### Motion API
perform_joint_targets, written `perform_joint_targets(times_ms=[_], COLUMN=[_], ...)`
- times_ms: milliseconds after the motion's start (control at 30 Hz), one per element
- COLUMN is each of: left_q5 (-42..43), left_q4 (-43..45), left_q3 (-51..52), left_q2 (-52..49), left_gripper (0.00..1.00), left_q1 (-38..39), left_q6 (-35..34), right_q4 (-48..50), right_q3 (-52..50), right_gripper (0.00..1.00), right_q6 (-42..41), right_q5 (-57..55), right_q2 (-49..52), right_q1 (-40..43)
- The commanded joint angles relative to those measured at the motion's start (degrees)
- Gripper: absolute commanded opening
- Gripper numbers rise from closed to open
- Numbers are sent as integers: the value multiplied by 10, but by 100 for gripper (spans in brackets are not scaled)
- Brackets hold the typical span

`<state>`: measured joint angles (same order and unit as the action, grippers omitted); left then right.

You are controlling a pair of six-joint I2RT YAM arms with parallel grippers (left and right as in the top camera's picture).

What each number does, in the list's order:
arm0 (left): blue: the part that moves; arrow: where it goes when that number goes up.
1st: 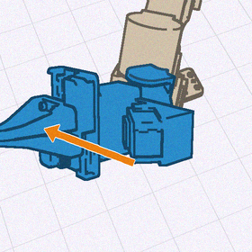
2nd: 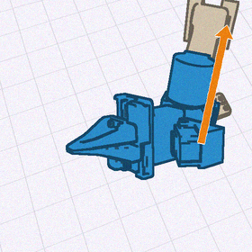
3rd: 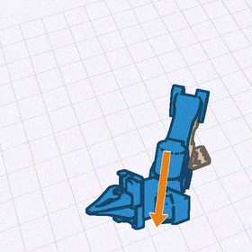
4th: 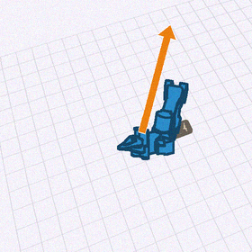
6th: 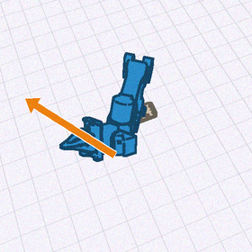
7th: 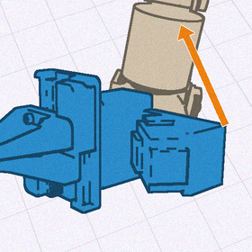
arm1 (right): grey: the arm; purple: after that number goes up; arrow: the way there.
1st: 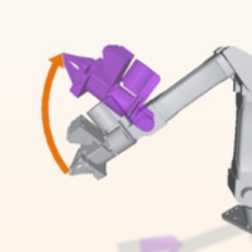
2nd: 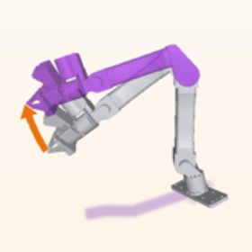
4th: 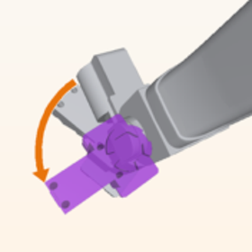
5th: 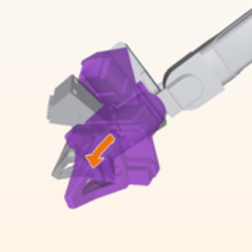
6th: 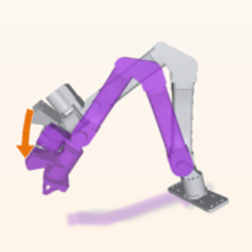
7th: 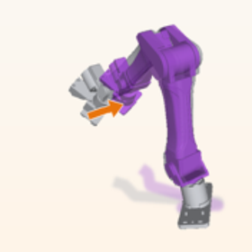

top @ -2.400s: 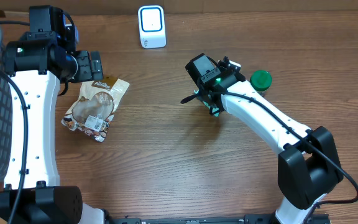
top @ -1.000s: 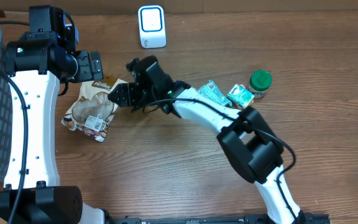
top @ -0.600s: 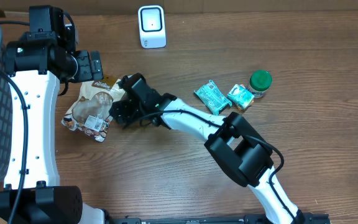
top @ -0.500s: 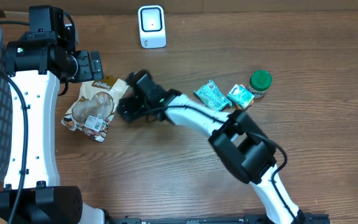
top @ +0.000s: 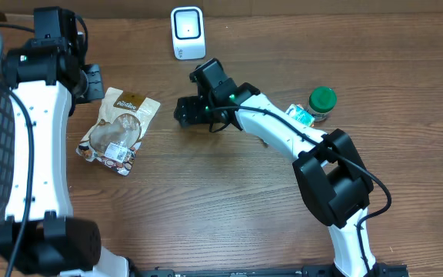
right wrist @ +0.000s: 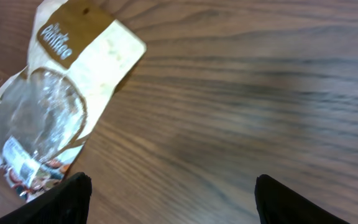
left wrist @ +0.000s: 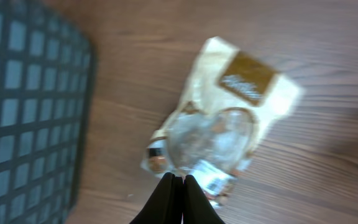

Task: Scan the item barcode

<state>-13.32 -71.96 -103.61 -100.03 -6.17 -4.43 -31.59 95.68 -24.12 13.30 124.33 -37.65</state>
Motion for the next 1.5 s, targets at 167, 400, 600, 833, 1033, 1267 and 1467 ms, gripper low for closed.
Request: perform_joint_targets(times_ms=[167, 400, 600, 833, 1033, 1267, 1467], left_q5=[-81, -60, 3, 93, 3, -111, -128], left_q4=[3, 1, 5, 28, 28, 22, 63], left_q3=[-6, -6, 0, 26, 26, -1, 29], left_q2=[-147, -235, -263, -264, -250, -206, -233], left_gripper=[4, 4, 4, 4, 4, 4, 4], left_q1=[-22, -13, -2, 28, 40, 32, 28], left_q6=[-33, -41, -48, -78, -106, -126, -126], right_q4=[-27, -48, -79, -97, -136, -130, -129], right_q3=[8, 8, 8, 8, 8, 8, 8], right_gripper=[83, 85, 88, 86, 86, 87, 87], right_q6=[14, 21, 21, 19, 17, 17, 17], right_q5=[9, 7, 7, 9, 9, 9, 9], right_q2=[-15, -15, -15, -15, -15, -15, -15], right_q1=[-8, -5, 6, 23, 41, 45, 45])
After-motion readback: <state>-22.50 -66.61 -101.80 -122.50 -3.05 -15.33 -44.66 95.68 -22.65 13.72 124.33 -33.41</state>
